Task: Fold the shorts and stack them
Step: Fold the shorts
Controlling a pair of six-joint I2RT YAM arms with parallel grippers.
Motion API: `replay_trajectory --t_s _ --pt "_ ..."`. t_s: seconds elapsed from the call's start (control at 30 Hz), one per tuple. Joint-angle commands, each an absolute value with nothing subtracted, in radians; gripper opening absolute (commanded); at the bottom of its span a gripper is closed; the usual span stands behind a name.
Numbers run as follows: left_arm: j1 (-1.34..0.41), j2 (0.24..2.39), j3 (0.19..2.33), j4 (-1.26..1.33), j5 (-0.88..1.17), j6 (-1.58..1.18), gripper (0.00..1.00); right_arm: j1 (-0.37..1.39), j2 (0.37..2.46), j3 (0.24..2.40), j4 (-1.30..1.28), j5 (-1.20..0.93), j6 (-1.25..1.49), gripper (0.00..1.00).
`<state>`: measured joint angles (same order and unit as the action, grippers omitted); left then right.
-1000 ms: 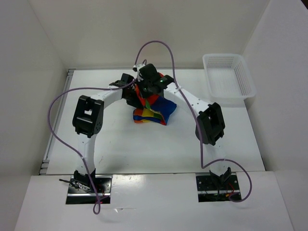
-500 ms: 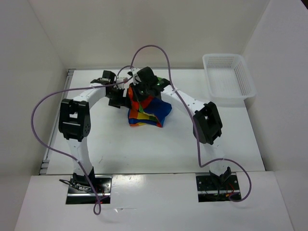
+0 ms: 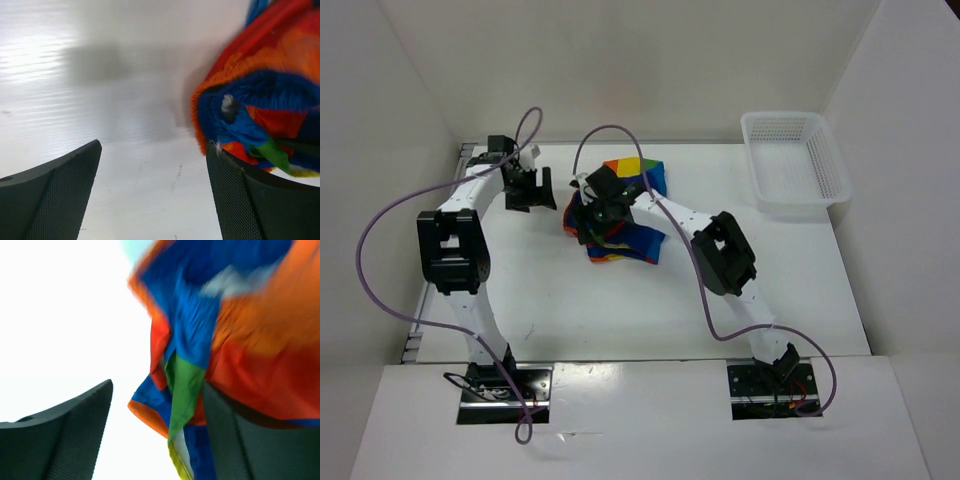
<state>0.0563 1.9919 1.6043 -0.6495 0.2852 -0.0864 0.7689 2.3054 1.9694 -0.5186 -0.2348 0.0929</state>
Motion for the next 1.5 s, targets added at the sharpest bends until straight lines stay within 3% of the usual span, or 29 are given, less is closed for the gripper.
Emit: replay_trajectory --t_s 0.0,0.17,0.3,0.37,0.43,0.53,0.57,0.67,0.87,1.1,1.23,1.37,1.47 --pt "0.080 1.919 1.652 -0.624 0.285 -0.097 0.92 0.782 2.330 2.013 -0.572 -0.282 0.104 0.78" --pt "0.089 1.887 1.664 -0.624 0.327 -0.087 0.92 0.782 2.203 1.955 -0.490 -0.279 0.135 0.82" --pt "0.063 1.829 1.683 -0.624 0.412 -0.048 0.92 0.782 1.977 1.812 -0.361 -0.195 0.185 0.83" --pt "0.020 1.829 1.683 -0.643 0.437 -0.008 0.92 0.782 1.907 1.706 -0.306 -0.137 0.233 0.77" --pt "-0.014 1.838 1.672 -0.663 0.462 0.032 0.92 0.782 1.839 1.617 -0.305 -0.057 0.268 0.64" --pt "-0.090 1.876 1.645 -0.686 0.494 0.064 0.92 0.743 1.816 1.534 -0.320 0.018 0.325 0.35" --pt "-0.109 1.885 1.644 -0.686 0.494 0.080 0.92 0.733 1.816 1.513 -0.321 0.040 0.339 0.19" --pt "-0.182 1.927 1.634 -0.672 0.416 0.080 0.92 0.712 1.829 1.482 -0.331 0.084 0.383 0.00" --pt "-0.285 1.937 1.658 -0.632 0.469 0.089 0.92 0.678 1.934 1.425 -0.288 0.094 0.477 0.00" --pt "-0.288 2.217 1.746 -0.646 0.166 0.003 0.91 0.627 2.026 1.371 -0.229 0.025 0.545 0.00" --pt "-0.258 2.226 1.706 -0.637 0.124 -0.008 0.87 0.614 2.068 1.329 -0.249 0.022 0.555 0.00" --pt "-0.258 2.195 1.660 -0.626 0.124 0.028 0.84 0.586 2.014 1.293 -0.229 -0.069 0.514 0.00" --pt "-0.268 2.177 1.647 -0.626 0.136 0.050 0.83 0.586 1.841 1.267 -0.180 -0.029 0.451 0.00"
